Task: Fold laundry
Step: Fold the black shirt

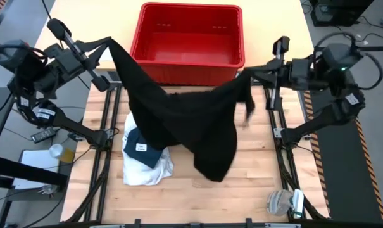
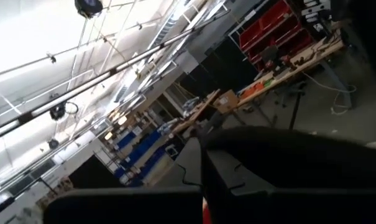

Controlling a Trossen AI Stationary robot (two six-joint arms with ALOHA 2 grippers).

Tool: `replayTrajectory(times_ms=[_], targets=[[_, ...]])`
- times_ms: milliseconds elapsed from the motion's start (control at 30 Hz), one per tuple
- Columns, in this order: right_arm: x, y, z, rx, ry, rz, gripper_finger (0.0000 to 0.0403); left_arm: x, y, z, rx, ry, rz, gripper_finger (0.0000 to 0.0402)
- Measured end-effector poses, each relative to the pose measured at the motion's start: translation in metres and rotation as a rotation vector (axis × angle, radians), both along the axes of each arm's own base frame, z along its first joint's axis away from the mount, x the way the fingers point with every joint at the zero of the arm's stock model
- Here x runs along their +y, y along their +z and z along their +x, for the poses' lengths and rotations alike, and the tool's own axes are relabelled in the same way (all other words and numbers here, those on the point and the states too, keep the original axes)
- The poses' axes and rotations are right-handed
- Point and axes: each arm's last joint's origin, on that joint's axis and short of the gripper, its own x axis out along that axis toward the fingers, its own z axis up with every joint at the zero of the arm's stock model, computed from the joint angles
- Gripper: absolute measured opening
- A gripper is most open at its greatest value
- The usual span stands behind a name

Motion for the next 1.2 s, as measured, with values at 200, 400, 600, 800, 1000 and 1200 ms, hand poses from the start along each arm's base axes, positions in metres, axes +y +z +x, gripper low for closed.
replayTrajectory(times_ms=[200, 400, 600, 800, 1000, 1200], targets=[[-0.014, 0.036, -0.045, -0.103, -0.386, -0.022, 0.0010, 0.004, 0.007, 0.001, -0.042, -0.008, 0.079, 0.0000], [-0.015, 0.058, -0.081, -0.273, -0.433, -0.024, 0.0011, 0.007, 0.023, 0.002, -0.154, 0.009, 0.226, 0.0006], [-0.012, 0.075, -0.100, -0.491, -0.320, -0.055, 0.0012, 0.010, 0.036, 0.005, -0.279, 0.024, 0.345, 0.0008], [-0.012, 0.087, -0.112, -0.651, -0.340, -0.084, 0.0012, 0.012, 0.043, 0.003, -0.398, -0.008, 0.366, 0.0008], [-0.019, 0.082, -0.116, -0.570, -0.577, 0.030, 0.0013, 0.017, 0.036, 0.010, -0.369, -0.053, 0.241, 0.0008], [-0.022, 0.067, -0.108, -0.370, -0.713, 0.080, 0.0013, 0.024, 0.022, 0.024, -0.242, -0.062, 0.133, 0.0009]])
